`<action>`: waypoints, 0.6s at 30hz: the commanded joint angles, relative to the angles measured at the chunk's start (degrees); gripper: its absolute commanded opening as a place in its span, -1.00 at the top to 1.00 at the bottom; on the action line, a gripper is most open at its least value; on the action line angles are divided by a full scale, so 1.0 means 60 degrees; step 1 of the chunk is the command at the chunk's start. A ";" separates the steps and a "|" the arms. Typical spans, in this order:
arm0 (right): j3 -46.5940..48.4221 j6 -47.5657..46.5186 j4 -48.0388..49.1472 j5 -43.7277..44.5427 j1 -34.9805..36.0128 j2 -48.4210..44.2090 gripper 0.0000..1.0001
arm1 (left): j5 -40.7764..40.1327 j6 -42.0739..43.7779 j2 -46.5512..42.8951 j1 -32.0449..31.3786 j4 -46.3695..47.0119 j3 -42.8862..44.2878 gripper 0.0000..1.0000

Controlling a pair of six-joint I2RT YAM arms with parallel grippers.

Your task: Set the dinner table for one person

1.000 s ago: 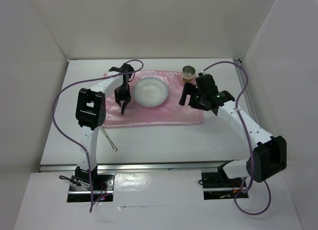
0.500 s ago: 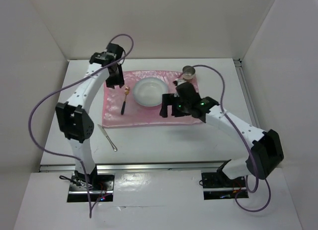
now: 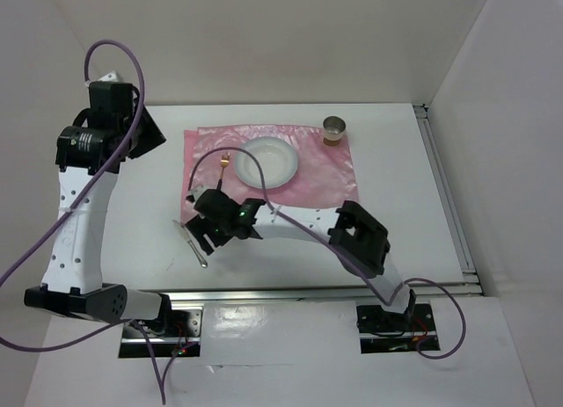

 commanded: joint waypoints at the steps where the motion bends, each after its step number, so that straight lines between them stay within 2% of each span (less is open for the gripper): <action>1: 0.1302 -0.0422 0.0153 0.0651 0.0271 0.1230 -0.55 | 0.0252 -0.0338 -0.0076 0.0190 0.0228 -0.0161 0.00; 5: 0.2489 -0.0086 -0.0026 0.0651 0.0534 0.2172 -0.47 | 0.0122 -0.0338 -0.0280 0.0279 -0.0123 0.0423 0.00; 13: 0.4306 -0.0085 -0.0493 0.1486 0.0931 0.3739 -0.31 | 0.0003 -0.0162 -0.0646 0.0367 -0.0226 0.0235 -0.02; 18: 0.4498 -0.0172 -0.0670 0.2144 0.1105 0.4194 -0.01 | 0.0091 -0.0074 -0.0647 0.0543 -0.0226 0.0118 -0.02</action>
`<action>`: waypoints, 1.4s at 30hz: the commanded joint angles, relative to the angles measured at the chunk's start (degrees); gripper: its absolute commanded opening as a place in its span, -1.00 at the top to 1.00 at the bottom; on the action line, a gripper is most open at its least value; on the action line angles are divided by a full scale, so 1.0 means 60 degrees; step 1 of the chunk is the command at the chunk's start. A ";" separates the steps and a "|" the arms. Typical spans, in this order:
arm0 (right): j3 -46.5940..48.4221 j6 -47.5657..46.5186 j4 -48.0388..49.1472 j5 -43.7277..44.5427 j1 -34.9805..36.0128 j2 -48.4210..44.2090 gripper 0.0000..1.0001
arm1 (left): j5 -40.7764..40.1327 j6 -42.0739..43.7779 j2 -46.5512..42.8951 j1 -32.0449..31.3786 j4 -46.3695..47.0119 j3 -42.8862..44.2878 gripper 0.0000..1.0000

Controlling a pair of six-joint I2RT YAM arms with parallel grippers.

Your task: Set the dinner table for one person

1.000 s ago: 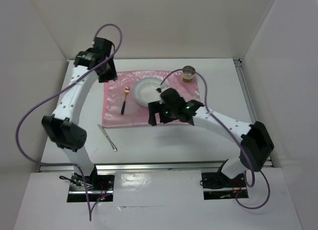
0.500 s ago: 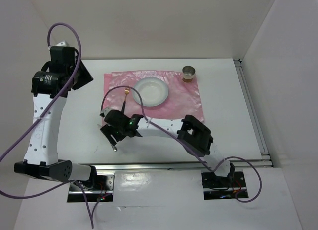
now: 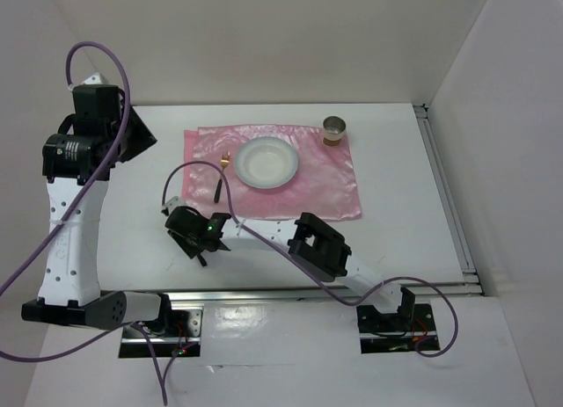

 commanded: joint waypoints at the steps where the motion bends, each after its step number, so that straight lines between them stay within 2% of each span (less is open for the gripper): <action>1: 0.0360 -0.0114 -0.0342 0.0877 0.0297 0.0268 0.05 | -0.0011 0.0144 -0.0188 0.0113 0.0037 0.0056 -0.02; 7: 0.0755 -0.0115 -0.1132 0.1259 0.0488 0.0722 0.33 | 0.0077 0.0232 -0.0188 0.0201 0.0124 0.0056 -0.02; 12: 0.0668 -0.0305 -0.1235 0.1259 0.0489 0.0619 0.42 | 0.0077 0.0232 -0.0188 0.0289 0.0124 0.0056 -0.02; 14: 0.1033 -0.0305 -0.1527 0.1259 0.0489 0.0707 0.65 | 0.0077 0.0320 -0.0188 0.0289 0.0124 0.0056 -0.02; 18: 0.0903 -0.0408 -0.1384 0.1259 0.0489 0.0374 0.90 | 0.0077 0.0320 -0.0101 0.0289 0.0124 0.0056 -0.02; 27: -0.0153 -0.1344 -0.0474 0.1172 0.0576 -0.1372 0.95 | 0.0077 0.0320 -0.0100 0.0289 0.0212 0.0056 -0.02; 34: -0.0767 -0.1345 -0.0168 0.1172 0.0489 -0.2396 0.95 | 0.0165 0.0320 -0.0100 0.0289 0.0212 0.0056 -0.02; 42: -0.2098 -0.0775 -0.0166 0.1289 -0.0242 -0.3525 0.95 | 0.0165 0.0320 -0.0100 0.0289 0.0212 0.0056 -0.02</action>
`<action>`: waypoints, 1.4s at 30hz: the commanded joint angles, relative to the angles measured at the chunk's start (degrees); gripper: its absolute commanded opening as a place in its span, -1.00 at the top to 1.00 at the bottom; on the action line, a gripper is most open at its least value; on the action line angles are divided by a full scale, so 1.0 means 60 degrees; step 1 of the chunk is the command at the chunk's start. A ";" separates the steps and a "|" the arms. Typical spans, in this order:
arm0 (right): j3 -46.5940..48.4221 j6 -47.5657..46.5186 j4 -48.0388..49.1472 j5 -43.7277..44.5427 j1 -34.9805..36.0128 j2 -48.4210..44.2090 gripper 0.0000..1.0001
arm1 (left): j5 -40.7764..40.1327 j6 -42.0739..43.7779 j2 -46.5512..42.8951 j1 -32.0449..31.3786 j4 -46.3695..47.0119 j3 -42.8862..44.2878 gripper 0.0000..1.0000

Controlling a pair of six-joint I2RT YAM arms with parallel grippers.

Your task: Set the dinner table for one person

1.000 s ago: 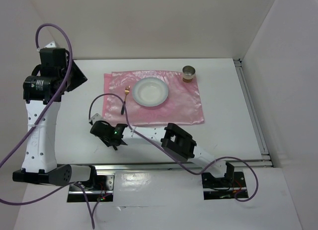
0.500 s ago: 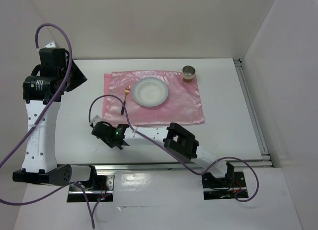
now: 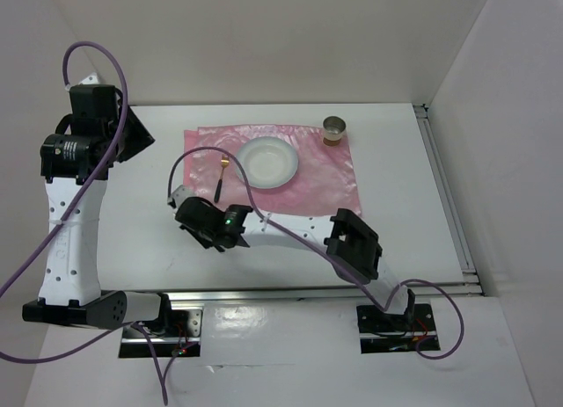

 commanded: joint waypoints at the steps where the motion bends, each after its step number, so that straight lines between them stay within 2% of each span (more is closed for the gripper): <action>1: -0.0621 0.0427 0.0249 0.0348 -0.0553 -0.1233 0.95 | 0.0048 0.0262 -0.0097 0.0048 0.0209 0.0060 -0.02; 11: -0.4253 0.1673 0.0058 0.0145 -0.3261 -0.4747 0.98 | 0.0239 0.0160 -0.0097 0.0048 0.0487 -0.0335 -0.02; 17: -0.5675 0.2143 0.0011 -0.0790 -0.6015 -0.5747 0.98 | 0.0414 0.0159 -0.0316 0.0048 0.0970 -0.0951 -0.02; 21: -0.5999 0.2055 0.0554 -0.1188 -0.7420 -0.5311 0.98 | 0.0605 0.0159 -0.0112 0.0048 0.0970 -0.1155 -0.02; 25: -0.5737 0.1820 0.1082 -0.1335 -0.8140 -0.4461 0.98 | 0.0693 0.0159 -0.0111 0.0048 0.0970 -0.1390 -0.02; 35: -0.4974 0.1703 0.1464 -0.1555 -0.8743 -0.2644 0.95 | 0.0781 0.0159 -0.0111 0.0048 0.1058 -0.1698 -0.02; 37: -0.4974 0.1703 0.1580 -0.1555 -0.8743 -0.2527 0.83 | 0.0781 0.0159 -0.0111 0.0048 0.1058 -0.1698 -0.02; 39: -0.4741 0.1703 0.1465 -0.1555 -0.8743 -0.2423 0.62 | 0.0781 0.0159 -0.0111 0.0048 0.1058 -0.1698 -0.02; 40: -0.4739 0.1703 0.1464 -0.1555 -0.8743 -0.2322 0.29 | 0.0781 0.0159 -0.0111 0.0048 0.1058 -0.1698 -0.02; 42: -0.4622 0.1703 0.1347 -0.1438 -0.8743 -0.2321 -0.07 | 0.0869 0.0159 -0.0111 0.0048 0.1146 -0.1786 -0.02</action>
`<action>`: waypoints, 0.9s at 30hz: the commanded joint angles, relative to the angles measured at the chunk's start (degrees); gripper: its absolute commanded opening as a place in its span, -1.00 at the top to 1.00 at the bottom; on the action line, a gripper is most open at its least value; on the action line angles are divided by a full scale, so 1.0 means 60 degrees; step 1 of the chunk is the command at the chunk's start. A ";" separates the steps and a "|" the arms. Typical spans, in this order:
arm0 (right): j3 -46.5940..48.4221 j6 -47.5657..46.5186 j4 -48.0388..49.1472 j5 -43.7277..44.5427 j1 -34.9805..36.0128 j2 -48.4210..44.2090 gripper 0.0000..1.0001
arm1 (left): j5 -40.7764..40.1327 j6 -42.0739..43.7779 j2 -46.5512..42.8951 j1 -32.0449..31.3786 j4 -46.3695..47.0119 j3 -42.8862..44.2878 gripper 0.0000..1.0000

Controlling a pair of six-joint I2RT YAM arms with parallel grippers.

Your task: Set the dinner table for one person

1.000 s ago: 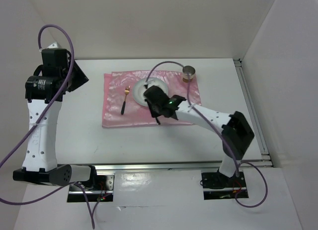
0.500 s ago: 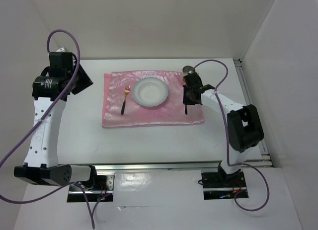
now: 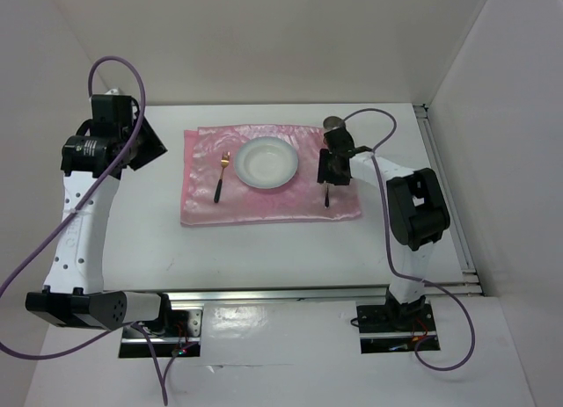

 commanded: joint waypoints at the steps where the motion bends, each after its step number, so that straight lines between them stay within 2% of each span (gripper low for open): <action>1: 0.0558 -0.0049 0.0363 0.0118 -0.0047 0.0000 -0.21 | 0.0155 0.0163 -0.0082 0.0048 0.0330 -0.0114 -0.02; 2: 0.0645 -0.0049 0.0363 0.0118 -0.0047 -0.0102 -0.36 | 0.0155 0.0163 -0.0082 0.0048 0.0330 -0.0202 -0.02; 4: 0.0733 -0.0049 0.0233 0.0206 -0.0047 -0.0191 -0.46 | 0.0242 0.0163 -0.0082 0.0048 0.0330 -0.0202 -0.02; 12: 0.0530 0.0652 -0.0193 0.0381 -0.0471 -0.1974 -0.50 | 0.0242 0.0251 -0.0082 0.0048 0.0418 -0.0290 -0.02; 13: 0.0311 0.0785 -0.0280 0.0381 -0.0733 -0.2166 -0.64 | 0.0329 0.0251 -0.0082 0.0048 0.0505 -0.0406 -0.02; 14: 0.0222 0.0931 -0.0281 0.0381 -0.0910 -0.2357 -0.96 | 0.0330 0.0367 -0.0082 0.0048 0.0506 -0.0408 -0.02; 15: 0.0134 0.1077 -0.0542 0.0497 -0.1115 -0.2736 -1.00 | 0.0330 0.0368 0.0005 0.0048 0.0506 -0.0509 -0.02; 18: 0.0045 0.1707 -0.1100 0.0644 -0.2212 -0.3105 -1.00 | 0.0433 0.0601 0.0268 0.0048 0.0594 -0.0817 -0.05; 20: 0.0132 0.1797 -0.1204 0.0383 -0.2989 -0.3208 -1.00 | 0.1017 0.1025 0.0488 0.0048 0.1019 -0.1387 -0.07; 23: 0.0133 0.2002 -0.1583 0.0176 -0.3401 -0.3121 -1.00 | 0.1136 0.0838 0.1380 0.0048 0.0917 -0.1535 -0.05; 27: 0.0221 0.2090 -0.1935 0.0278 -0.3402 -0.2946 -1.00 | 0.1721 0.0837 0.1500 0.0048 0.1398 -0.2091 -0.05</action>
